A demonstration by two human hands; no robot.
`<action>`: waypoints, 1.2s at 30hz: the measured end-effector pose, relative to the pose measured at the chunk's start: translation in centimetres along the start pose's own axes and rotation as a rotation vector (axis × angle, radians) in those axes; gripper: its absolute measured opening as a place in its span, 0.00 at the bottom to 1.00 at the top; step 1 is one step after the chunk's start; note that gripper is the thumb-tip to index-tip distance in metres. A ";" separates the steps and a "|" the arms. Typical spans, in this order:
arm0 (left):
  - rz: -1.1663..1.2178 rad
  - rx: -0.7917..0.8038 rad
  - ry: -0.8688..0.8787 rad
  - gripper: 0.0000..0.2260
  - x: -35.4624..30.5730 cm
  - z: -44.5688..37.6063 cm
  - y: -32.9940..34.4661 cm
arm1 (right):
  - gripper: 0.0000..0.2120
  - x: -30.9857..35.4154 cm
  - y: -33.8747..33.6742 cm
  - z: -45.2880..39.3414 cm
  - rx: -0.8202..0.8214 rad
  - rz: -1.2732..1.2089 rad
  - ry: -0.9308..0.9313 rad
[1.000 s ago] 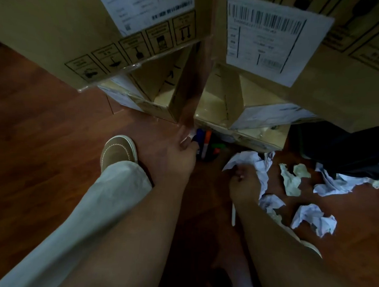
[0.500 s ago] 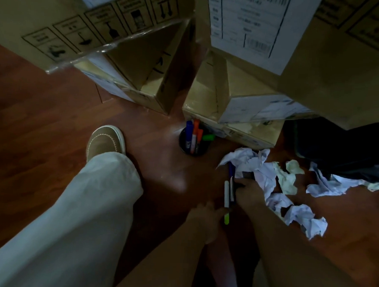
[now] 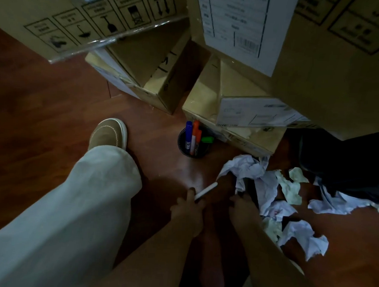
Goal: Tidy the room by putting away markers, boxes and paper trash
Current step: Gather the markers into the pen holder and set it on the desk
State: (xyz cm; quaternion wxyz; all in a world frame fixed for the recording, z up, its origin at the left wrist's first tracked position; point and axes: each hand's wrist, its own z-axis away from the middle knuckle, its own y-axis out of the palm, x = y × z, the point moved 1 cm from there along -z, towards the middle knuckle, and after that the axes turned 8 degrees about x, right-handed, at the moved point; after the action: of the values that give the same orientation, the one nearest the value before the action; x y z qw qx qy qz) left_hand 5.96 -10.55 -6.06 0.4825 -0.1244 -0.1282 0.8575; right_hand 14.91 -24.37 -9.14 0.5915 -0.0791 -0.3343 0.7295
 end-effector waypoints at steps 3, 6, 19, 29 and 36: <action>0.132 -0.053 0.036 0.27 0.2 -0.1 0.7 | 0.15 -0.2 0.7 0.4 0.024 0.047 0.009; 0.181 -0.075 0.043 0.29 0.3 -0.3 1.4 | 0.17 -0.3 1.1 0.6 0.047 0.031 0.027; 0.674 -0.782 0.244 0.06 3.7 4.8 -3.0 | 0.04 4.3 -4.6 1.5 -0.191 -0.469 -0.199; 0.554 -0.758 0.213 0.08 7.1 7.0 -12.7 | 0.09 12.9 -12.6 -0.1 -0.505 -0.683 -0.187; 0.687 -0.620 0.272 0.14 7.0 5.0 -17.7 | 0.09 13.5 -10.0 -1.7 -0.454 -0.553 -0.133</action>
State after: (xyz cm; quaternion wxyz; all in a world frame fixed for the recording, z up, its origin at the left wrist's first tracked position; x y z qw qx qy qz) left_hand 14.79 3.85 4.01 0.1238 -0.4085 -0.2649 0.8647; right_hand 19.97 -10.57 -0.81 0.7106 -0.0672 -0.5343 0.4529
